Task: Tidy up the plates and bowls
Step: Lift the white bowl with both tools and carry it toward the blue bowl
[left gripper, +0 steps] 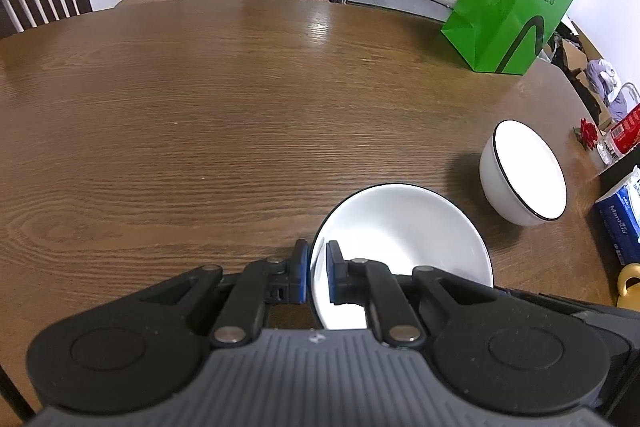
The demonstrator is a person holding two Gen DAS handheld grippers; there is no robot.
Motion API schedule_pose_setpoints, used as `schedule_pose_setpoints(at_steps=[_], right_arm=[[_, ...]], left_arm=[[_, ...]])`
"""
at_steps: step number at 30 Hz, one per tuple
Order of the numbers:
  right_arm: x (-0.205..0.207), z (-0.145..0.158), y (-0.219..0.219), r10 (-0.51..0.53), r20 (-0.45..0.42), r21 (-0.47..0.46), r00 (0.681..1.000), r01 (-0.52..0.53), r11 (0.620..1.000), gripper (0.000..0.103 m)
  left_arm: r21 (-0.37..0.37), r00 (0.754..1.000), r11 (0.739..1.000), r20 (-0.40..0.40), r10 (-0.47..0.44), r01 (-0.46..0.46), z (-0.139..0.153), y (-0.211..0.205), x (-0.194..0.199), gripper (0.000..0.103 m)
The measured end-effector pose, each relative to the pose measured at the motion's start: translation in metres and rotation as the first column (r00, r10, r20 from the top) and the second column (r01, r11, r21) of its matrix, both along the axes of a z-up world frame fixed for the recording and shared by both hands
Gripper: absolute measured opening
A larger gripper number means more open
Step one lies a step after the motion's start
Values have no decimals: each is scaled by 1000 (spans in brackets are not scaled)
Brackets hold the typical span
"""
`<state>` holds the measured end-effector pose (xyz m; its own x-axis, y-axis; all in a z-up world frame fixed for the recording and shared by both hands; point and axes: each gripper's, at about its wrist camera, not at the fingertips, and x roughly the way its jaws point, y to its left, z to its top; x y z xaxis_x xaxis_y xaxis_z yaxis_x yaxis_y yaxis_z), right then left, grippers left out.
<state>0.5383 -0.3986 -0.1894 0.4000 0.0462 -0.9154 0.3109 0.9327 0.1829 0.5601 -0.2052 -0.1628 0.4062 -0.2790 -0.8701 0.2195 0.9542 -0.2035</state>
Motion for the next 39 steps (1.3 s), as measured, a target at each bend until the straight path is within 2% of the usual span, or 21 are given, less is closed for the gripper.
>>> schedule_pose_setpoints(at_steps=[20,39], right_arm=[[-34,31,39,39,41,-17,998,-38,999,8],[-72,49,57,40,67,-13,997,-40,999,8]], left_arm=[[-7,999,1000,40,24,-24,27,34,-37,10],[6,997,1000,70,20,-20,46,53,-77,10]])
